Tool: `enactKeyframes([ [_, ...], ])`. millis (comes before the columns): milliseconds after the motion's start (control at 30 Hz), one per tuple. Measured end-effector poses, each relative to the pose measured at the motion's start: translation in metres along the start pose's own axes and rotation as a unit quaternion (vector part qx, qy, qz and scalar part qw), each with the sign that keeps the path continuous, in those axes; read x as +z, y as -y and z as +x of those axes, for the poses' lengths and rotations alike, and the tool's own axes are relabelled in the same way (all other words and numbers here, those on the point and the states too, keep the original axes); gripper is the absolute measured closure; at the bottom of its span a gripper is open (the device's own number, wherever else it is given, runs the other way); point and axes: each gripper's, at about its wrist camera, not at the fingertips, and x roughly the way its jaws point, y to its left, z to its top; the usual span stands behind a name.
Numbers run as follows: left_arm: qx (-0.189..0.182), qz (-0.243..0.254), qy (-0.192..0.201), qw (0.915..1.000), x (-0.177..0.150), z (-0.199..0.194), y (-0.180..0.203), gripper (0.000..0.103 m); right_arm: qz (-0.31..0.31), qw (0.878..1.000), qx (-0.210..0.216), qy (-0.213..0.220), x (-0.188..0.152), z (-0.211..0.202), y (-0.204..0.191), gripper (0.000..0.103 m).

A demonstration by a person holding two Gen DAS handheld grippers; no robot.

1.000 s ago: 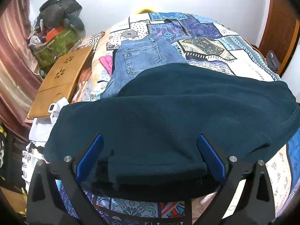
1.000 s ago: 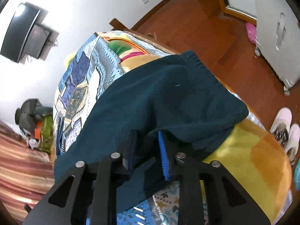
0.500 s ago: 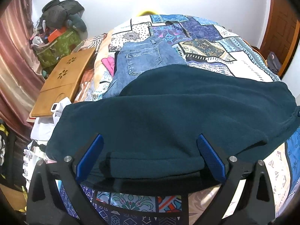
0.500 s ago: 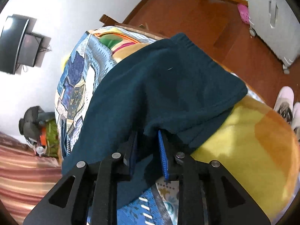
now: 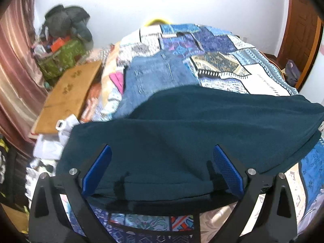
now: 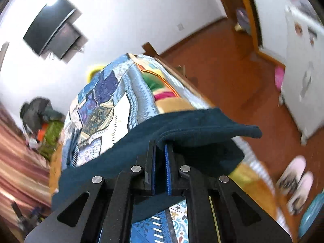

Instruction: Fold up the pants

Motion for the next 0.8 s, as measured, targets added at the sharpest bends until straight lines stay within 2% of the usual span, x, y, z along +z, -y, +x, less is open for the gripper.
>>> enactKeyframes([
  [167,-0.008,-0.008,-0.043,0.9990,-0.017,0.027,-0.001,0.002,-0.009,0.999,-0.032,-0.037,-0.019,0.027,0.014,0.096],
  [300,-0.038,-0.037,-0.047,0.9975,-0.026,0.031,-0.010,0.001,-0.006,0.996,-0.049,-0.073,-0.036,0.043,0.026,0.095],
  [367,-0.049,-0.045,-0.050,0.9965,-0.028,0.032,-0.014,0.001,-0.025,0.995,-0.068,-0.069,-0.038,0.041,0.023,0.093],
  [400,-0.050,-0.045,-0.049,0.9965,-0.028,0.031,-0.015,0.001,-0.034,0.994,-0.078,-0.069,-0.038,0.037,0.020,0.087],
  [567,-0.033,-0.036,-0.034,0.9982,-0.028,0.020,-0.018,0.001,-0.072,0.988,-0.113,-0.072,-0.032,0.020,0.005,0.083],
  [667,-0.019,-0.043,-0.021,0.9987,-0.028,0.012,-0.031,0.002,-0.100,0.988,-0.104,-0.054,-0.028,0.006,-0.015,0.082],
  [800,0.019,-0.053,0.005,0.9984,-0.022,-0.001,-0.058,0.002,-0.139,0.988,-0.059,-0.028,-0.020,-0.003,-0.059,0.070],
])
